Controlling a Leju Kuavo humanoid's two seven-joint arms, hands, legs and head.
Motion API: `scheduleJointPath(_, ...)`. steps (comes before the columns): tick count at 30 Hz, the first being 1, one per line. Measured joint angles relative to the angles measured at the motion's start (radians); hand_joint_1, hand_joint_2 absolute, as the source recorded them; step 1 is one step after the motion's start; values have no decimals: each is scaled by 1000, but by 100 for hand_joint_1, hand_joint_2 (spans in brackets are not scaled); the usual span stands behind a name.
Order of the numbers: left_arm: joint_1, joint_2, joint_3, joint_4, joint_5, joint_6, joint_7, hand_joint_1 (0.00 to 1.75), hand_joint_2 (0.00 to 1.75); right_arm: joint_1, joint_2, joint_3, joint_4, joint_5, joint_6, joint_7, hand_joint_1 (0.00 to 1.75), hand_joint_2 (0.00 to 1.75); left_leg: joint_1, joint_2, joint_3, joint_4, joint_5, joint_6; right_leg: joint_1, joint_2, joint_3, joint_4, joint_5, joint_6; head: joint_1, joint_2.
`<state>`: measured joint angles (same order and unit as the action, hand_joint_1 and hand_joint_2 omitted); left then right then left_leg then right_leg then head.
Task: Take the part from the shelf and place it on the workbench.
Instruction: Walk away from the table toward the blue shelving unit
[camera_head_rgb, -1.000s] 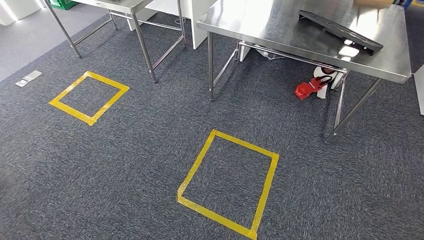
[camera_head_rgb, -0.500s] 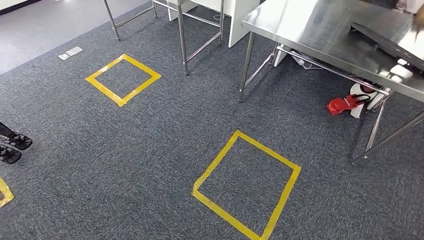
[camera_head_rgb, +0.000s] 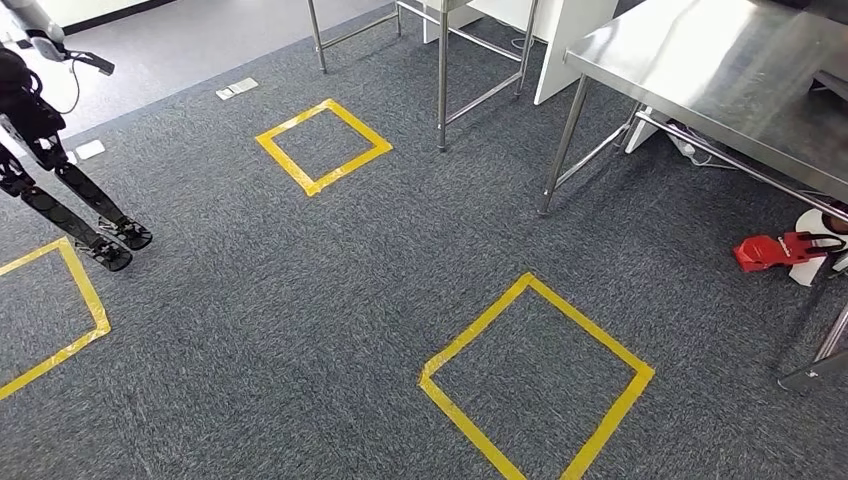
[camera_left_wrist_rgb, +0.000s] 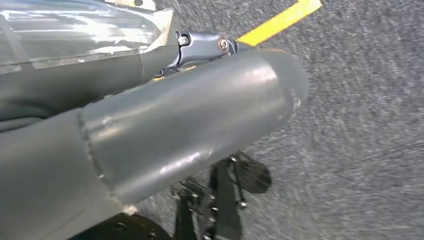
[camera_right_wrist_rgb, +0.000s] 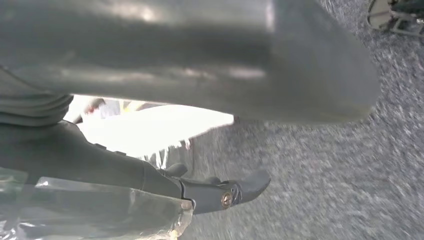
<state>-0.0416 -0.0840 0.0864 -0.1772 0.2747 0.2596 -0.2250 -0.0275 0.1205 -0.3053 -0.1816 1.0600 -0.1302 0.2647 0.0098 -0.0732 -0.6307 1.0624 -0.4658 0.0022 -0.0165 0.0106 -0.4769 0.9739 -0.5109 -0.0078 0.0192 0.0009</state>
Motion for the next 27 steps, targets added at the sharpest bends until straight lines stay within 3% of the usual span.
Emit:
scheduleJointPath(1,0,1,-8,0,-10,5,9,0,0,2,1,1,0,9,0,1,0,0,0,33,-26,61,-39,-2,0,-14,-3,0,2,-6,-2,0)
scheduleJointPath(3,-2,1,-21,0,-17,22,37,0,0,5,2,3,0,29,12,5,0,0,4,62,-84,197,-108,-10,5,-46,-10,0,3,-12,-4,0)
scheduleJointPath(4,-1,2,-23,0,-10,37,57,0,0,6,2,6,0,42,19,6,0,0,6,66,-95,231,-119,-13,6,-61,-13,1,3,-12,-4,0)
scheduleJointPath(5,0,3,-24,0,0,52,81,0,0,6,2,11,0,56,25,4,0,0,9,71,-86,229,-111,-16,6,-76,-13,1,3,-12,-5,0)
scheduleJointPath(6,1,4,-24,0,10,64,112,0,0,5,1,17,0,70,28,-2,0,0,12,79,-57,185,-87,-18,6,-89,-12,1,2,-11,-5,0)
scheduleJointPath(9,0,4,-28,0,3,76,202,0,0,-1,0,36,0,103,26,-22,0,0,13,132,58,-11,-18,-18,11,-123,-8,7,-7,3,-6,0)
scheduleJointPath(10,-2,3,-32,0,-6,74,217,0,0,-3,-1,41,0,114,22,-27,0,0,10,140,72,-39,-12,-13,16,-132,-9,9,-9,9,-4,0)
scheduleJointPath(12,0,2,-40,0,-22,59,208,0,0,-8,-4,58,0,140,11,-33,0,0,2,120,68,-48,-11,3,20,-153,-4,8,-10,21,0,0)
scheduleJointPath(13,2,1,-44,0,-28,49,193,0,0,-11,-4,68,0,150,9,-34,0,0,0,109,67,-52,-8,12,19,-151,-2,11,-13,27,1,0)
scheduleJointPath(15,3,0,-53,0,-37,31,163,0,0,-13,-5,85,0,164,11,-32,0,0,2,88,66,-60,2,30,14,-102,-21,59,-45,30,4,0)
scheduleJointPath(17,1,0,-59,0,-42,24,151,0,0,-11,-4,95,1,169,13,-30,0,0,2,65,61,-63,9,41,8,-37,-83,187,-106,24,9,0)
scheduleJointPath(19,0,0,-62,0,-42,21,147,0,0,-8,-4,103,1,169,14,-29,0,0,0,36,55,-62,13,45,6,-16,-141,303,-143,26,9,0)
scheduleJointPath(20,1,0,-63,0,-42,20,146,0,0,-6,-4,107,2,170,14,-29,0,0,-1,20,54,-62,14,45,6,-13,-146,312,-138,32,9,0)
scheduleJointPath(21,2,0,-64,0,-42,20,146,0,0,-5,-4,109,2,170,14,-29,0,0,-1,4,54,-62,16,45,6,-9,-131,277,-115,40,9,0)
scheduleJointPath(23,3,-1,-65,0,-42,20,146,0,0,-4,-6,112,2,170,14,-28,0,0,-2,-26,55,-61,19,40,5,25,-66,129,-50,50,10,0)
scheduleJointPath(25,3,-2,-69,0,-42,19,145,0,0,-5,-7,113,2,170,14,-28,0,0,-5,-50,51,-59,21,31,6,56,-27,27,-10,45,9,0)
scheduleJointPath(26,3,-2,-70,0,-42,18,145,0,0,-7,-8,114,3,170,14,-28,0,0,-5,-59,48,-59,23,25,10,60,-24,13,-5,38,9,0)
scheduleJointPath(27,5,-2,-71,0,-42,18,145,0,0,-9,-8,115,3,170,14,-28,0,0,-4,-70,44,-61,26,19,12,48,-22,12,-2,31,8,0)
